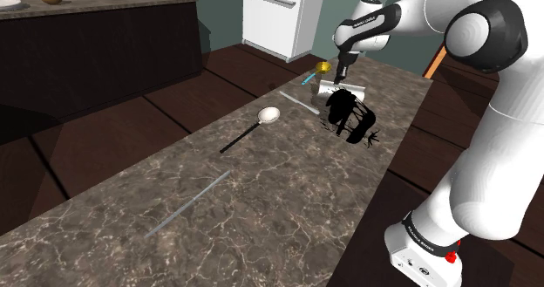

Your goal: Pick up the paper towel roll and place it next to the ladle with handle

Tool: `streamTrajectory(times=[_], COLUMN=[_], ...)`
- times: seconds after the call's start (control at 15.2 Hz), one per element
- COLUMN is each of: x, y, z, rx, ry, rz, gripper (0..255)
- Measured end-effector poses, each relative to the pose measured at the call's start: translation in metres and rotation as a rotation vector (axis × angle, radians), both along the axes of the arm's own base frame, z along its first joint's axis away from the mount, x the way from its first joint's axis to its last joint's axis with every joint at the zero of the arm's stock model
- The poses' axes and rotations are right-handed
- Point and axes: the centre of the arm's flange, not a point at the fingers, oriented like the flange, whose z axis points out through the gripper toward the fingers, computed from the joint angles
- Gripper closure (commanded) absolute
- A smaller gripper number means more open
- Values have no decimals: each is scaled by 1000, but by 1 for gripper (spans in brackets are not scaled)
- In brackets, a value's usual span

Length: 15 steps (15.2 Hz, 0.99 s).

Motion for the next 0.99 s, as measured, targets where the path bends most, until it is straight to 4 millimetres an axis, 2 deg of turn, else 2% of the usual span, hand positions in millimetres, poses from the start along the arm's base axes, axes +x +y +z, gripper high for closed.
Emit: streamTrajectory(times=[0.07,0.46,0.73,0.99], x=[0,0,-2,-8], y=[0,0,5,6], z=[0,0,41,49], rx=[0,0,0,0], ry=[0,0,-2,0], rz=[0,0,0,0], gripper=[0,0,0,0])
